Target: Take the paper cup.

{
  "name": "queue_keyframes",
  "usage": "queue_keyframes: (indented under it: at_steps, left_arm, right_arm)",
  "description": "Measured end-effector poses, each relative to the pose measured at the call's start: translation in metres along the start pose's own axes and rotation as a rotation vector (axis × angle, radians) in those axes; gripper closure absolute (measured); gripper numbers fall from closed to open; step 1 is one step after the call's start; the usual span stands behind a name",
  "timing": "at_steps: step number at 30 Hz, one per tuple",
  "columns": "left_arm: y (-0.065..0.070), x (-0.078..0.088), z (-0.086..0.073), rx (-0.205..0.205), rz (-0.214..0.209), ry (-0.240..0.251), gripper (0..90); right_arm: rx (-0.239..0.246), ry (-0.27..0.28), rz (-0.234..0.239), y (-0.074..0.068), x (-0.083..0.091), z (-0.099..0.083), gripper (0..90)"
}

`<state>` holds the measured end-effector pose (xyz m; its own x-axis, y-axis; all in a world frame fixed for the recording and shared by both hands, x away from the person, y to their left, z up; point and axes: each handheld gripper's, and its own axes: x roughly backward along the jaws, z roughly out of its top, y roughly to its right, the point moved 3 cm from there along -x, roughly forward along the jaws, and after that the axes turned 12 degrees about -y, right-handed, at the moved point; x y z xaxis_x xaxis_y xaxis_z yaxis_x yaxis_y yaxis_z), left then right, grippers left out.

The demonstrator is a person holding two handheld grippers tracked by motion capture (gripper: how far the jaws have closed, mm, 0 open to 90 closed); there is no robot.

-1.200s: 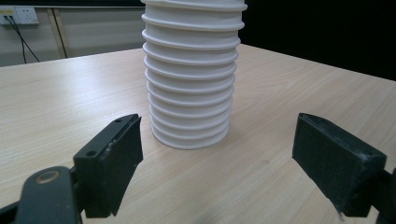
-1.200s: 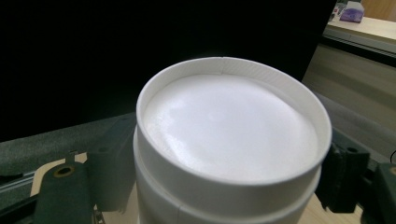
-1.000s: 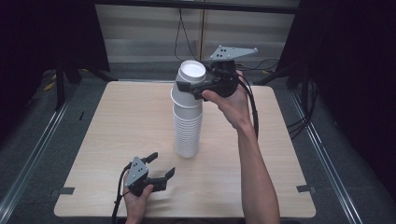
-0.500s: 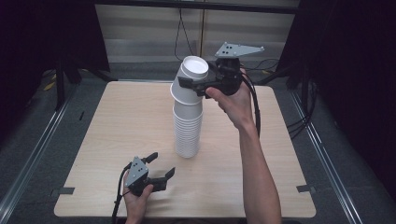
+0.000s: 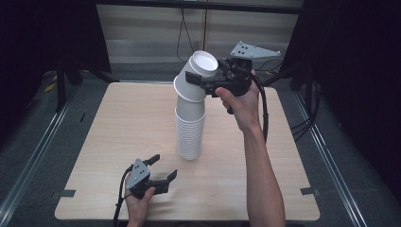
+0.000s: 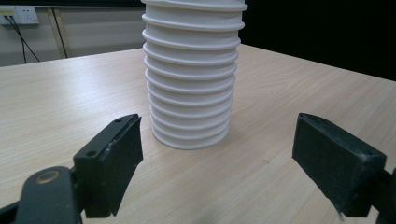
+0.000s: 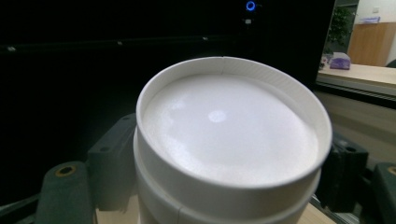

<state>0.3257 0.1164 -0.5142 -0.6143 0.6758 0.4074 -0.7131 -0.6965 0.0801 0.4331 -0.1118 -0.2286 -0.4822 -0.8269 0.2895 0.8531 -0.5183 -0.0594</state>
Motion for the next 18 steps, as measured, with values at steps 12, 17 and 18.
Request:
queue_keyframes:
  at_steps: [12,17,18]
  left_arm:
    - [0.0,0.0,0.0,-0.002,0.001,-0.001,15.8]
    - [0.0,0.0,0.0,-0.002,0.001,-0.001,15.8]
    - [0.0,0.0,0.0,-0.002,0.001,-0.001,15.8]
  right_arm:
    - [-0.002,0.082,-0.004,-0.003,0.008,0.0,21.9]
    - [-0.009,0.104,-0.009,-0.003,0.013,-0.004,21.8]
    - [-0.013,0.112,-0.002,-0.003,0.014,-0.005,21.8]
